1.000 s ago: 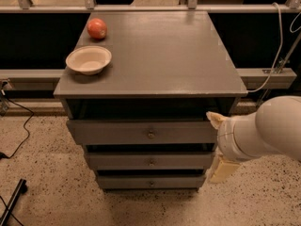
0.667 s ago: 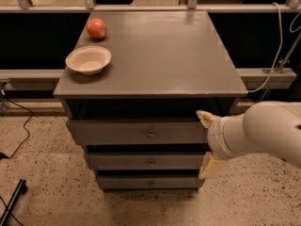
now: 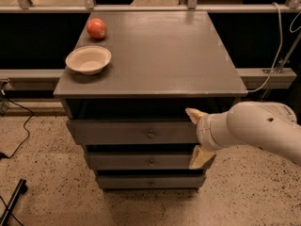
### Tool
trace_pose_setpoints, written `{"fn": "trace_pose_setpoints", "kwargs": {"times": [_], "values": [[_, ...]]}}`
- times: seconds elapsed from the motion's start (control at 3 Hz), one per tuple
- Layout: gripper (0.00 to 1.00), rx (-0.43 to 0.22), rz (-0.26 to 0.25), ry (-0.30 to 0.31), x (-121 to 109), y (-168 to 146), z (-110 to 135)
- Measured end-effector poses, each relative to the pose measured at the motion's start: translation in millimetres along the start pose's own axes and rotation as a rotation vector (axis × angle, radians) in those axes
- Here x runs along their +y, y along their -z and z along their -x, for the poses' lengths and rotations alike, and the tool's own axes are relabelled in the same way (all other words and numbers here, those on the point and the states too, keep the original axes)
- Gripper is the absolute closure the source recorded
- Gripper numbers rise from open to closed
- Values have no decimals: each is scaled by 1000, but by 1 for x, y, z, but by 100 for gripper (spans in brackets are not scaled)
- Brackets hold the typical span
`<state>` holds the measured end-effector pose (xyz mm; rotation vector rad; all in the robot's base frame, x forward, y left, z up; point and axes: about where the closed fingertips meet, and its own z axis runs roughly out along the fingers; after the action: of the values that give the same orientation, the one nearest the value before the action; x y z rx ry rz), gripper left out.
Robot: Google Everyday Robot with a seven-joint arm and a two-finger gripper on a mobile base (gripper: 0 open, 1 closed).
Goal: Open top drawer
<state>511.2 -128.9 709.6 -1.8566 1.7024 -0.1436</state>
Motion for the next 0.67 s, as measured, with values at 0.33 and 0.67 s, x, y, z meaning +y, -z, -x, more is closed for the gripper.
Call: {"fn": "trace_pose_setpoints", "kwargs": {"times": [0.33, 0.67], "values": [[0, -25, 22, 2, -2, -23, -6], [0, -52, 48, -2, -11, -39, -15]]}}
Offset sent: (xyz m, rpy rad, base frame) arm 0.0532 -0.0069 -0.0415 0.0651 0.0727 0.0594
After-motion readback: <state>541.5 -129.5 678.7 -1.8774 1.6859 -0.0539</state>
